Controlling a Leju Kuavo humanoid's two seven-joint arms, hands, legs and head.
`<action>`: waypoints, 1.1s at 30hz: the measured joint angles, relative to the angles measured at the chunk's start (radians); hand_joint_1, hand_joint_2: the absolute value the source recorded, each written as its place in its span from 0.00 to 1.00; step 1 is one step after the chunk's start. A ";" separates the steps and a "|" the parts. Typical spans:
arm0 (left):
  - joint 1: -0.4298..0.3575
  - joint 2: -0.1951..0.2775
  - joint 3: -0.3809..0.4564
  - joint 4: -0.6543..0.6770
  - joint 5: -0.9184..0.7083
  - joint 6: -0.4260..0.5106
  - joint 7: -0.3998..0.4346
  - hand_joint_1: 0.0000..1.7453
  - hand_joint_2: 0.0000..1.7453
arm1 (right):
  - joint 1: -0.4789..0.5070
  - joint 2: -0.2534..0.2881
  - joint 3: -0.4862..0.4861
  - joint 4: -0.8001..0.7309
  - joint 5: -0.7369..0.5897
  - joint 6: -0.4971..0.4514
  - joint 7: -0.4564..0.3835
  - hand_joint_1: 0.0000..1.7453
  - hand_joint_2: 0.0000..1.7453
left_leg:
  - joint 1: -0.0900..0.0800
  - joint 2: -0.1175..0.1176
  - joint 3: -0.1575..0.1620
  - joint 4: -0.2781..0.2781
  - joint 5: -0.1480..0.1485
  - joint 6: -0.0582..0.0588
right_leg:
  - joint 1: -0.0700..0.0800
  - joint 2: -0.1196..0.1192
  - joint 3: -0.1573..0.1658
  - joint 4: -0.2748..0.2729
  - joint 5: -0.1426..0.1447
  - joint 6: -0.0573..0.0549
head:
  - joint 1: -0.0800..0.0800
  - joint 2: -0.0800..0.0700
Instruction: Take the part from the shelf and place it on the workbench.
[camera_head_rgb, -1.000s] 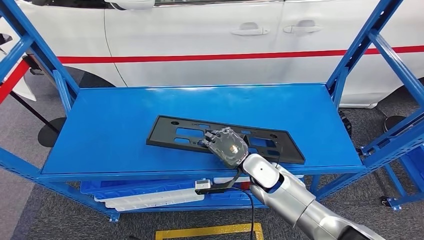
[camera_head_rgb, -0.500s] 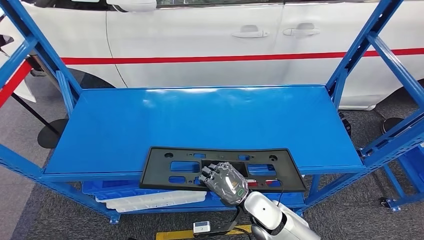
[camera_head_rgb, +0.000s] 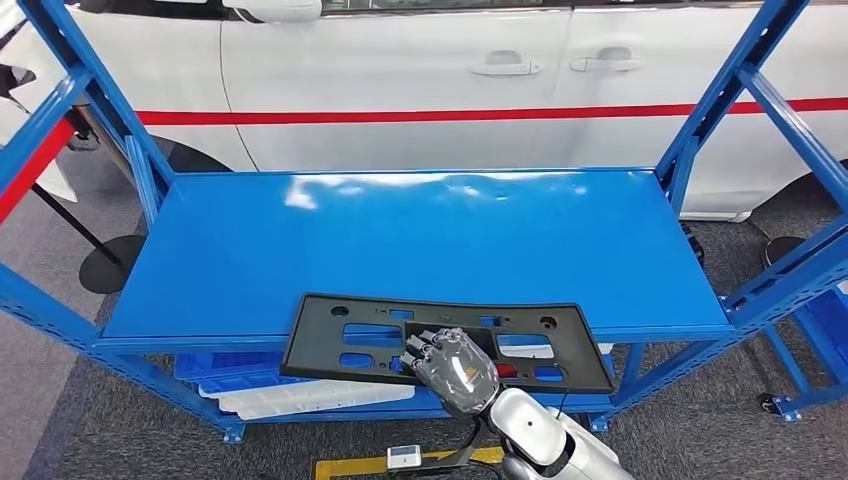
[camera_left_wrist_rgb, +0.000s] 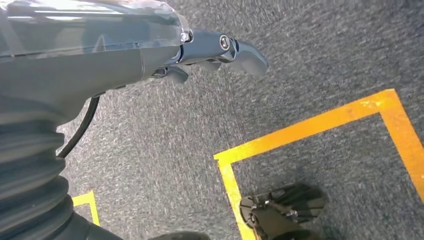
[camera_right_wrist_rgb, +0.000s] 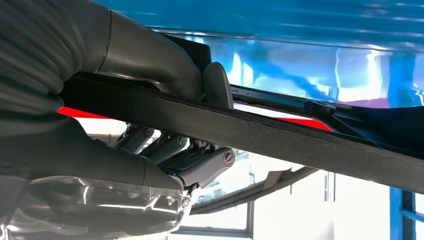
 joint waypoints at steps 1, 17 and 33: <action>-0.001 -0.001 0.000 0.000 0.000 0.000 -0.001 0.00 1.00 | 0.000 0.002 -0.003 0.000 0.002 0.000 -0.004 1.00 1.00 | 0.001 0.000 -0.002 -0.001 0.002 -0.006 | 0.003 -0.001 0.002 -0.009 0.000 -0.002 | 0.000 0.000; -0.010 0.001 -0.001 0.000 -0.006 0.005 -0.004 0.00 1.00 | 0.011 0.025 -0.030 0.000 0.014 -0.006 -0.023 1.00 1.00 | 0.043 -0.021 0.055 0.009 -0.064 -0.059 | -0.037 -0.003 -0.098 -0.017 0.108 0.047 | 0.000 0.000; -0.008 0.002 -0.001 0.000 0.003 0.016 -0.016 0.00 1.00 | 0.017 0.043 -0.042 0.011 0.003 -0.012 -0.049 1.00 1.00 | 0.000 -0.011 -0.096 0.007 0.083 -0.020 | 0.011 0.000 0.056 -0.024 -0.046 -0.018 | 0.000 0.000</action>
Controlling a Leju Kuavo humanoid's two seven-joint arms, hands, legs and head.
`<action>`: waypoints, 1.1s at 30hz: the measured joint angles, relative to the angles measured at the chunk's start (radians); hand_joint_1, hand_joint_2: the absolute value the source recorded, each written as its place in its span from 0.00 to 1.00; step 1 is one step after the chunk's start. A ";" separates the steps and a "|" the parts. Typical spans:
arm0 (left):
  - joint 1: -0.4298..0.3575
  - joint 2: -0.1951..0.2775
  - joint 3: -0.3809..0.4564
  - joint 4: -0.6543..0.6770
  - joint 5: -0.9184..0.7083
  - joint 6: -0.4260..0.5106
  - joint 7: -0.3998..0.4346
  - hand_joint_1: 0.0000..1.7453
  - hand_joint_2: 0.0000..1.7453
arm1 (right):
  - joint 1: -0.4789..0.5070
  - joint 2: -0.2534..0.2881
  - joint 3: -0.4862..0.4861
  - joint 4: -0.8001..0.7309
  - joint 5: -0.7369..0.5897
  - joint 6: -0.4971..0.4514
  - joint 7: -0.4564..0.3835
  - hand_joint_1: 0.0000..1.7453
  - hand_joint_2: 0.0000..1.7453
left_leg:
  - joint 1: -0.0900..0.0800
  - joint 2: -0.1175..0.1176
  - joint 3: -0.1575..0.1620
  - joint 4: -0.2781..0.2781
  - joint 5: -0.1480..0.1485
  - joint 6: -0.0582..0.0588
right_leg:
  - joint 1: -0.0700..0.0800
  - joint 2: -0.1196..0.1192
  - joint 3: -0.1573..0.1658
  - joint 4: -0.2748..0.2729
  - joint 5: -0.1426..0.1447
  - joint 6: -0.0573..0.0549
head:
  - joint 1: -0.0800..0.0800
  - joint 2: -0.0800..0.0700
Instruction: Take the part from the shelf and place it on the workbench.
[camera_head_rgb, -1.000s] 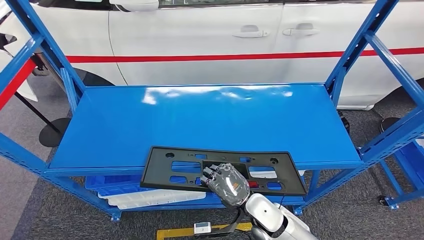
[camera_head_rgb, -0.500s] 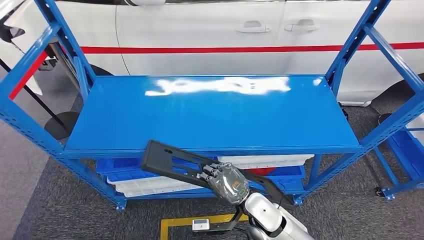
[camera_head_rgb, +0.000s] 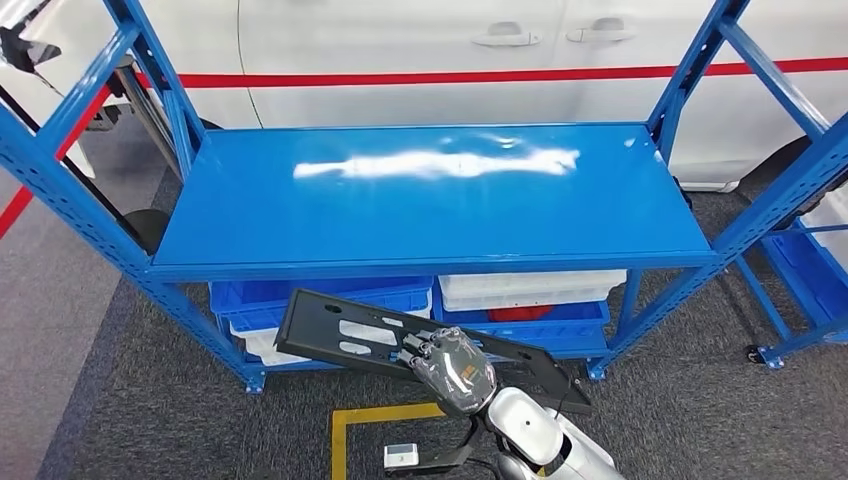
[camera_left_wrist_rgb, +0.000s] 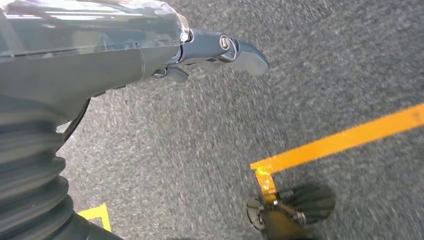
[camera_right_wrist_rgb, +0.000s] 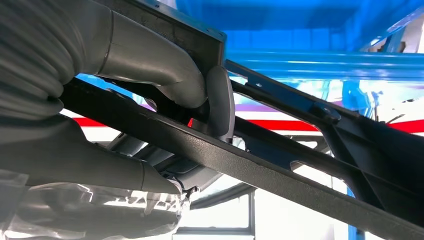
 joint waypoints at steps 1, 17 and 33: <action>0.001 0.001 0.000 0.000 0.001 0.000 0.000 0.00 1.00 | -0.001 0.002 0.000 0.001 -0.001 0.000 0.000 1.00 1.00 | 0.001 0.000 -0.004 0.003 -0.005 -0.006 | -0.003 -0.002 -0.003 -0.009 0.010 -0.004 | 0.000 0.000; 0.003 0.013 0.000 0.000 0.008 -0.003 -0.008 0.00 1.00 | -0.008 0.046 0.001 0.033 -0.016 0.020 -0.006 1.00 1.00 | 0.026 0.001 0.128 -0.003 -0.125 -0.008 | -0.028 -0.011 -0.182 0.029 0.137 0.049 | 0.001 0.000; 0.000 0.006 -0.001 -0.001 0.004 -0.027 -0.006 0.00 1.00 | -0.005 0.083 -0.012 0.064 -0.068 0.066 -0.024 1.00 1.00 | 0.017 0.003 -0.041 0.021 -0.013 -0.030 | -0.011 -0.006 0.000 -0.022 0.020 -0.009 | 0.000 0.000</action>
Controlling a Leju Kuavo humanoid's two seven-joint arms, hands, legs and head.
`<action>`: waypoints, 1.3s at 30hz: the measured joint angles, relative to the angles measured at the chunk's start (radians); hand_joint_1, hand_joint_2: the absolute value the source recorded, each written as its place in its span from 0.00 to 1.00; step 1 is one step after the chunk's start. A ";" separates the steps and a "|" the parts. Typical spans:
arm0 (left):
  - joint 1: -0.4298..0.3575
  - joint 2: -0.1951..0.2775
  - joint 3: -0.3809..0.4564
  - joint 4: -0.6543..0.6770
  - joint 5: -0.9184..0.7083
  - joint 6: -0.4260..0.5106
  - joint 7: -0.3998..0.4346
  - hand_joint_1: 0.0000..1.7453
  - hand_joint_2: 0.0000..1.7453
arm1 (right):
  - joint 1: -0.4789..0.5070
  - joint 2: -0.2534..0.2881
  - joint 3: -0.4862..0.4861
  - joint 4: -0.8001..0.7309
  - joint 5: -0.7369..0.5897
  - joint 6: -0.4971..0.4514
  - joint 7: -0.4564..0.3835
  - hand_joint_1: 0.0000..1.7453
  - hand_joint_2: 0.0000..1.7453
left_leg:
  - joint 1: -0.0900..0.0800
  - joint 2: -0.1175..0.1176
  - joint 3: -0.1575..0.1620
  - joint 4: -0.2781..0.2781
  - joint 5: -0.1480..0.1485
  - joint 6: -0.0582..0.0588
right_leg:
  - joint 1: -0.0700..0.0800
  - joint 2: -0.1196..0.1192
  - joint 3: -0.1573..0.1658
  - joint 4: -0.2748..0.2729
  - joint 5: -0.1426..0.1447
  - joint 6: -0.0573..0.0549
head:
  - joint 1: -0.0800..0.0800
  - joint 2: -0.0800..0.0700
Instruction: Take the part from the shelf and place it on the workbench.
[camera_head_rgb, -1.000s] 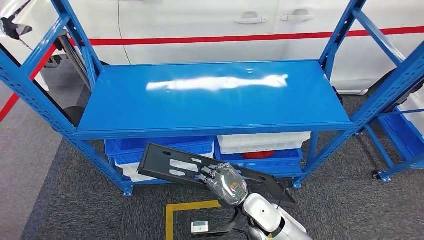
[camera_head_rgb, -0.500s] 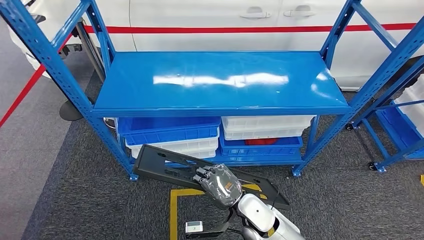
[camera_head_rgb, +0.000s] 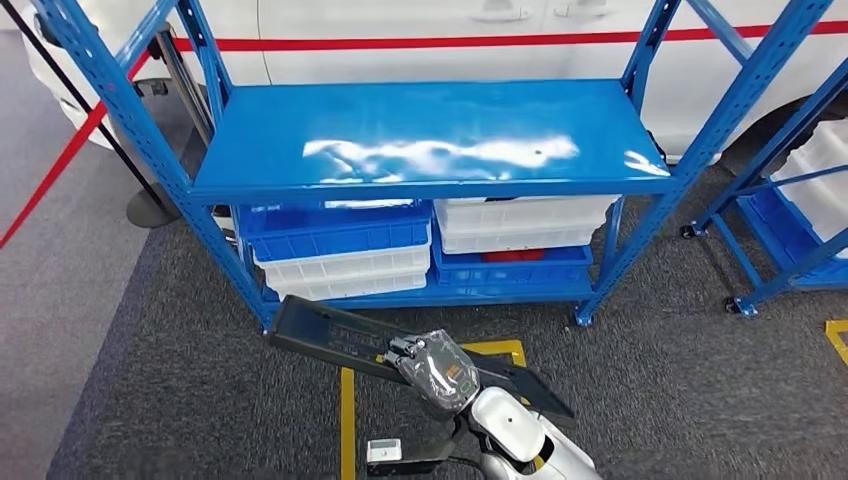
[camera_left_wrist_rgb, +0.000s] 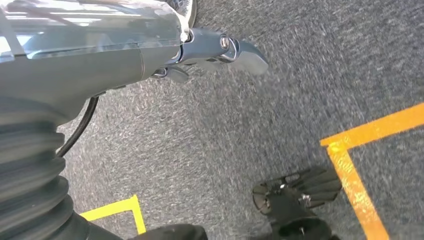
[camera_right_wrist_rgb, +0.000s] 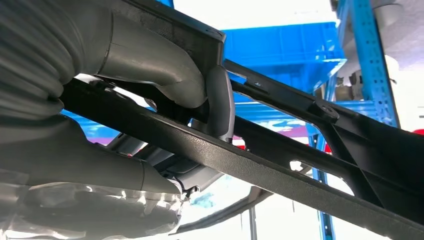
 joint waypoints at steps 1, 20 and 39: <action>0.000 0.000 0.000 0.000 0.000 -0.001 0.000 0.00 1.00 | 0.002 0.005 -0.001 0.003 -0.001 0.001 -0.002 1.00 1.00 | 0.002 0.000 -0.014 0.044 -0.052 -0.004 | -0.003 -0.002 -0.013 -0.003 0.015 -0.004 | 0.000 0.000; 0.008 -0.002 -0.026 -0.002 -0.019 0.001 0.005 0.00 1.00 | 0.090 0.061 -0.043 0.037 -0.096 -0.026 -0.055 1.00 1.00 | 0.007 0.007 0.149 -0.032 -0.090 0.030 | -0.015 -0.002 -0.258 0.323 -0.059 0.064 | 0.000 0.000; 0.027 0.003 -0.037 -0.003 -0.022 0.010 0.032 0.00 1.00 | 0.147 0.143 -0.116 0.057 -0.195 -0.002 -0.081 1.00 1.00 | 0.010 -0.011 0.101 0.069 -0.109 -0.019 | -0.001 0.031 -0.077 0.035 0.041 -0.004 | 0.000 0.000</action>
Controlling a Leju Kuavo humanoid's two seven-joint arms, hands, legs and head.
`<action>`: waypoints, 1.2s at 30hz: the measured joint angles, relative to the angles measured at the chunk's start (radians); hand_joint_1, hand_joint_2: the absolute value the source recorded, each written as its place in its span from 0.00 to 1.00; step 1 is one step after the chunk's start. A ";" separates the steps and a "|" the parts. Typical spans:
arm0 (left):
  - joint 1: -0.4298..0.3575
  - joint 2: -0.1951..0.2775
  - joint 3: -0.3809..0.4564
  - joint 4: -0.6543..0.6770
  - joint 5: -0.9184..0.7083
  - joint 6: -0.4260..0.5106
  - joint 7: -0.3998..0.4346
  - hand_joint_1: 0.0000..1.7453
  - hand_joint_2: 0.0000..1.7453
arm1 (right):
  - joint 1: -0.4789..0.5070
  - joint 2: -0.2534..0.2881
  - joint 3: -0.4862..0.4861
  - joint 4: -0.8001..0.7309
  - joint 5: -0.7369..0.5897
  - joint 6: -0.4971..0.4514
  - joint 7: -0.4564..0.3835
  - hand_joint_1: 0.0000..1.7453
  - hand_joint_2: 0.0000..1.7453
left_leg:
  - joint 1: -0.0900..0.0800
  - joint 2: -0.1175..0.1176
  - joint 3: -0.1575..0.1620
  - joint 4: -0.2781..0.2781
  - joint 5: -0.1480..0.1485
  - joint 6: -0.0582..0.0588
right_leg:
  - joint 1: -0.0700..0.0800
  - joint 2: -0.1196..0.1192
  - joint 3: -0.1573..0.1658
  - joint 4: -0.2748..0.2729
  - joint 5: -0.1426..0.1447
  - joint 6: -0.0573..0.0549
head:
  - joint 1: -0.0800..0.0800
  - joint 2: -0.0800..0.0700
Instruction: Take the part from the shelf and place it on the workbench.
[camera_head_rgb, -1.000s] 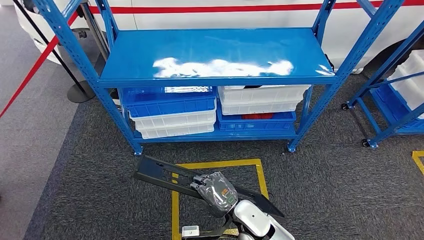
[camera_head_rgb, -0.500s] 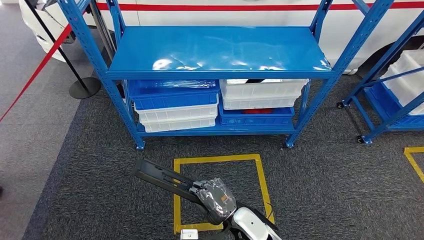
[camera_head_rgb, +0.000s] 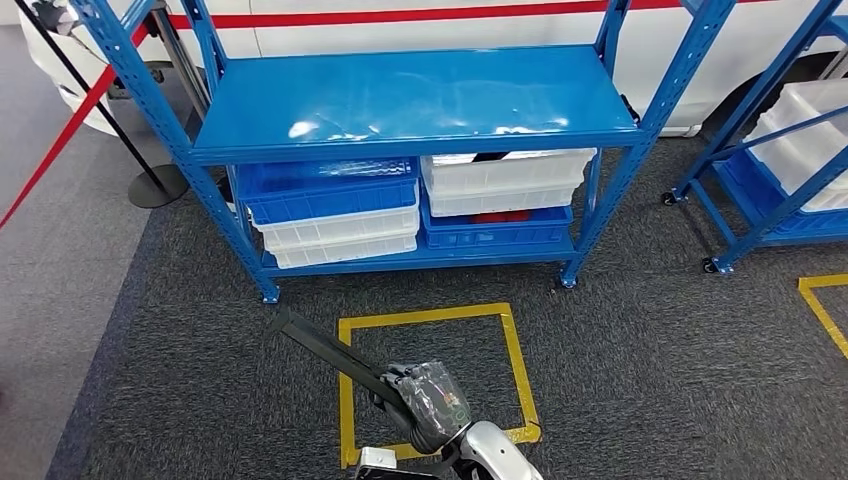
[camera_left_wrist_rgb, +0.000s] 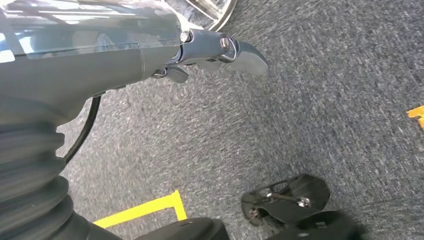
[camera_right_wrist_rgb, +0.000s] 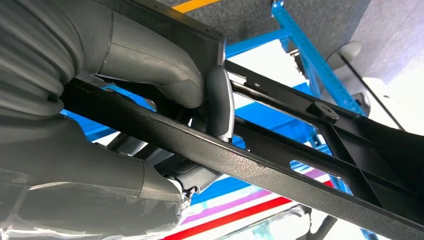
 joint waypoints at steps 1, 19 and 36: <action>0.000 0.001 0.000 0.000 -0.001 0.000 0.000 0.00 1.00 | 0.000 0.004 -0.002 0.000 0.000 0.000 0.000 1.00 1.00 | 0.000 -0.010 0.025 -0.051 0.015 0.004 | 0.001 0.006 -0.005 0.005 0.000 0.005 | 0.000 0.000; -0.004 0.003 -0.031 0.000 -0.032 0.001 0.022 0.00 1.00 | 0.038 0.018 -0.051 -0.017 0.001 -0.013 0.007 1.00 1.00 | -0.003 0.079 0.028 -0.096 0.036 0.014 | 0.001 -0.056 0.000 0.008 -0.016 0.027 | 0.000 0.000; 0.001 0.009 -0.039 0.000 -0.031 0.010 0.051 0.00 1.00 | 0.052 0.035 -0.072 -0.024 0.001 -0.016 0.003 1.00 1.00 | 0.003 -0.020 0.032 -0.094 0.027 0.026 | -0.004 0.059 -0.029 0.020 0.002 0.029 | 0.000 0.000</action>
